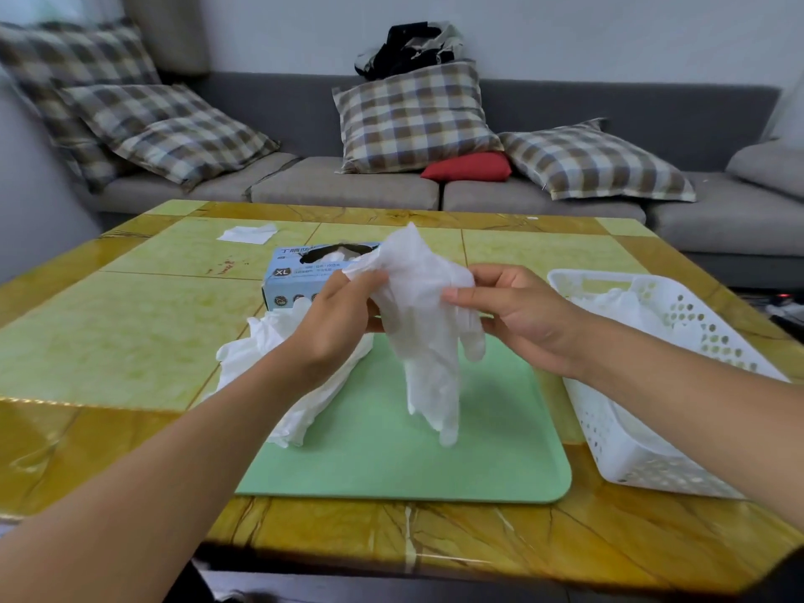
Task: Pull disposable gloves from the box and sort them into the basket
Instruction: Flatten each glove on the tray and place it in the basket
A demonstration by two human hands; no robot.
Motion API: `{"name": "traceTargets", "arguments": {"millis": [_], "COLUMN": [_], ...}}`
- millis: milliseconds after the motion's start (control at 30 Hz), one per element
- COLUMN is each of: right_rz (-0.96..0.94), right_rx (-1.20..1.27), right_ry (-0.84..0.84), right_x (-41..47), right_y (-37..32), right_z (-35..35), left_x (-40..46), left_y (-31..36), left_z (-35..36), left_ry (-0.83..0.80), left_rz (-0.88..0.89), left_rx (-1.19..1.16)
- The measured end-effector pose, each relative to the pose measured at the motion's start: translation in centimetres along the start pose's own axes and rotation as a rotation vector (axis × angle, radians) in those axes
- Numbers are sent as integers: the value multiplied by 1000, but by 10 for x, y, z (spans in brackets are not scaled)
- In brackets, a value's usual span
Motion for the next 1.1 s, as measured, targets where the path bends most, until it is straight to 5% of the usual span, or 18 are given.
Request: {"name": "traceTargets", "arguments": {"millis": [100, 267, 400, 633, 800, 867, 967, 1100], "right_rz": [-79, 139, 94, -145, -189, -173, -123, 21], "right_rx": [72, 33, -102, -78, -184, -326, -370, -45], "right_ry": [-2, -361, -64, -42, 265, 327, 255, 151], "right_x": [-1, -14, -4, -7, -11, -11, -15, -20], "right_y": [-9, -13, -3, -13, -21, -22, -24, -35], "right_z": [3, 17, 18, 32, 26, 20, 20, 15], "left_x": [3, 7, -2, -15, -7, -4, -11, -11], "left_y": [3, 7, 13, -2, -2, 5, 16, 14], "left_z": [0, -6, 1, 22, 26, 21, 21, 20], "left_ry": [91, 82, -180, -476, -156, -209, -385, -228], "left_rz": [4, -221, -273, -397, -274, -228, -36, -32], "left_rx": [-40, -312, -444, -412, -212, -254, -71, -103]}}
Point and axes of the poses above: each hand's wrist, its own x-axis towards the middle knuckle, its own z-axis out of the palm, y = z × x, the point moved 1 cm from there along x, towards the middle knuckle, and after that the axes turned 12 degrees about z, right-handed, at the moved point
